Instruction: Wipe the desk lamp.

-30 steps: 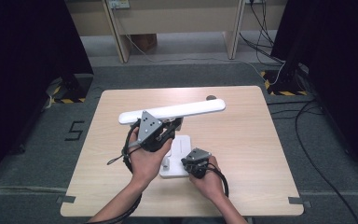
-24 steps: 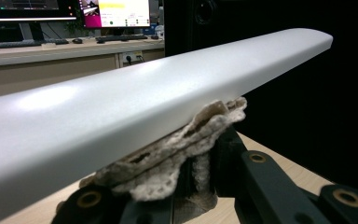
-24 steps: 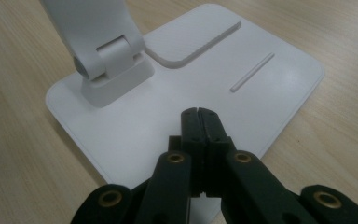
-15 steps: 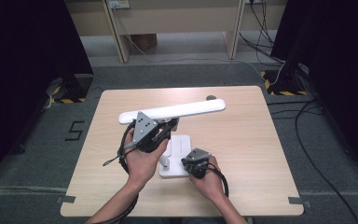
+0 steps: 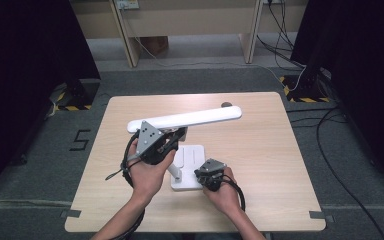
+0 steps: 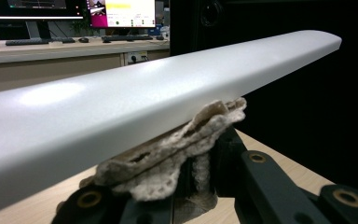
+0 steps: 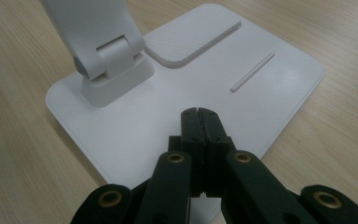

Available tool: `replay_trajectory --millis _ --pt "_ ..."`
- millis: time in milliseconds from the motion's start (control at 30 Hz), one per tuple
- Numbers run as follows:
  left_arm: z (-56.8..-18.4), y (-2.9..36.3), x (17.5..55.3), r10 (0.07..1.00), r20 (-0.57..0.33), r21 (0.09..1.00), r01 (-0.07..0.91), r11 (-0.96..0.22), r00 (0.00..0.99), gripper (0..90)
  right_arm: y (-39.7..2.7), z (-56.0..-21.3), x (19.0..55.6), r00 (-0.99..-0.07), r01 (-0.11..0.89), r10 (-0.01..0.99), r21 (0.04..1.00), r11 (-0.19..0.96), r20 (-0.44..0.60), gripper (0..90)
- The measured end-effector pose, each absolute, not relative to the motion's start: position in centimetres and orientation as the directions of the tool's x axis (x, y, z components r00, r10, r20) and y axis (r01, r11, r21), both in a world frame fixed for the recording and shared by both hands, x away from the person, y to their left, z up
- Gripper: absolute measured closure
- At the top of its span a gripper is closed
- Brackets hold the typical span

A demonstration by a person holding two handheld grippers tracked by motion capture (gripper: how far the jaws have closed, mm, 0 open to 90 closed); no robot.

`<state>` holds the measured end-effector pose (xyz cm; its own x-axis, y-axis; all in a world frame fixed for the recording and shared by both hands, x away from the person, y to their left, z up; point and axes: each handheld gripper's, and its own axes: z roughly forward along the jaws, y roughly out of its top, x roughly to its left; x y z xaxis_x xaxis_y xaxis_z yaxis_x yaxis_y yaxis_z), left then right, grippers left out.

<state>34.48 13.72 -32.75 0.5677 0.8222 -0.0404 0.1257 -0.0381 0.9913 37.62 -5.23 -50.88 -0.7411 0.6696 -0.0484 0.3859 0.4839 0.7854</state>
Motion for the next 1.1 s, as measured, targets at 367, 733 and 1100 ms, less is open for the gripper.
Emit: replay_trajectory --millis 367,733,1100 --pt "-32.9 14.6 34.1 0.830 -0.052 0.991 0.129 -0.025 0.555 80.4 -5.2 -50.9 37.6 -0.741 0.386 0.669 0.785 0.484 -0.048 90.0" --pt "-32.9 15.3 33.9 0.837 -0.057 0.991 0.131 -0.018 0.544 80.4 -5.2 -50.9 37.6 -0.741 0.387 0.670 0.785 0.484 -0.048 90.0" --pt "-32.9 15.6 33.6 0.845 -0.051 0.992 0.128 -0.021 0.532 80.4 -5.2 -50.9 37.6 -0.740 0.389 0.671 0.785 0.482 -0.045 90.0"
